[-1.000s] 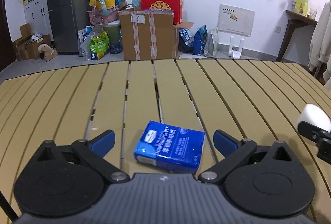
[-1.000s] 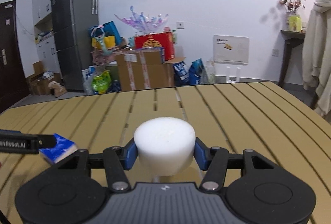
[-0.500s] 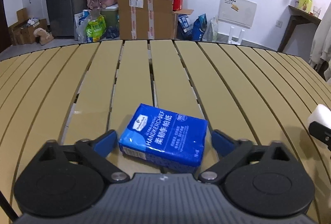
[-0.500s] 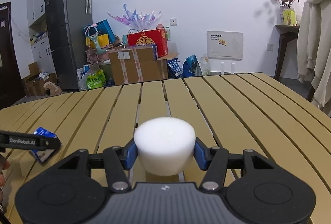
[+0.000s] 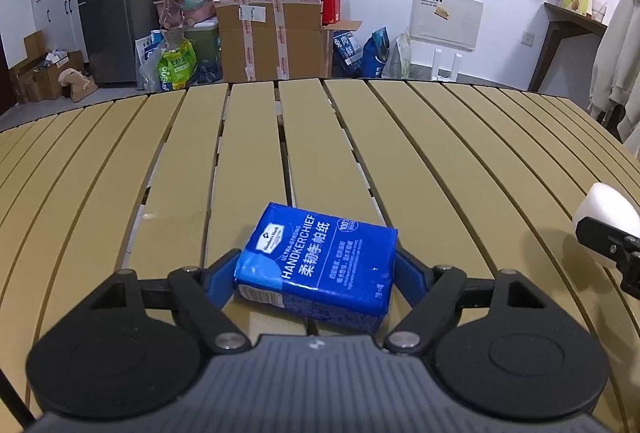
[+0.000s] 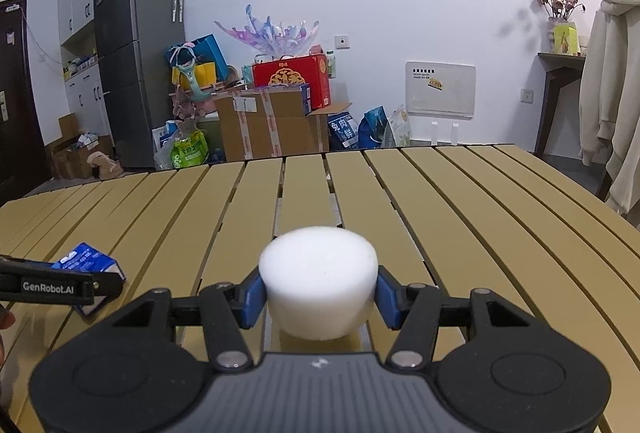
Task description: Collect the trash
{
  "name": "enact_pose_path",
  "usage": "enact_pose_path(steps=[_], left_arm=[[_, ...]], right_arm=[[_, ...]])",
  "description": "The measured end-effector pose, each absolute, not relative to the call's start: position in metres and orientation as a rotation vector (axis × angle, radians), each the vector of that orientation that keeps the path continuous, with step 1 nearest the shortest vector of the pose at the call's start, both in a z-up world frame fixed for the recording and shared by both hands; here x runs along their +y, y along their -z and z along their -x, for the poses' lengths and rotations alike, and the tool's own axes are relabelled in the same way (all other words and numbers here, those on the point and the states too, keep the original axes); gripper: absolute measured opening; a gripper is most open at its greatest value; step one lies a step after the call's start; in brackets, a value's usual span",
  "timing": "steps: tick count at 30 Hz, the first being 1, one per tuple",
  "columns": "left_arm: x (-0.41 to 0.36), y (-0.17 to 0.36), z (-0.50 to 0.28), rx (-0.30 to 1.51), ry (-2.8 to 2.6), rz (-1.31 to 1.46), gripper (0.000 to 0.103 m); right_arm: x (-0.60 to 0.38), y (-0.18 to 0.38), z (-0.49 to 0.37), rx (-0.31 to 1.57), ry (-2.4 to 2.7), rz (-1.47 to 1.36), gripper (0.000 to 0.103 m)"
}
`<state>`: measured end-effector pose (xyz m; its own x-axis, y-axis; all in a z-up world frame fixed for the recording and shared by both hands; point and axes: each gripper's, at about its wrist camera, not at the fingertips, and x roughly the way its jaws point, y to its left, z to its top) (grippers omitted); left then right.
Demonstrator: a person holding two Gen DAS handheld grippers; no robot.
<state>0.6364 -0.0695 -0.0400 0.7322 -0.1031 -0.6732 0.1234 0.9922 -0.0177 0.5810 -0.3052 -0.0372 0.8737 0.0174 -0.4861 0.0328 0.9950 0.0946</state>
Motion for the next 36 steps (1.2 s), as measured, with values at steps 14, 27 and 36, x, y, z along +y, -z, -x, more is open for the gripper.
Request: enact_pose_path(steps=[14, 27, 36], left_arm=[[-0.068, 0.006, -0.589, 0.697, 0.104, -0.046, 0.080], [-0.055, -0.036, -0.504, 0.644, 0.089, -0.025, 0.080], [-0.043, -0.057, -0.428, 0.617, 0.069, -0.021, 0.080]], right_arm=[[-0.296, 0.016, -0.547, 0.498, -0.026, -0.116, 0.055], [-0.285, -0.028, -0.477, 0.455, -0.068, -0.114, 0.055], [-0.274, -0.050, -0.411, 0.433, -0.111, -0.102, 0.055]])
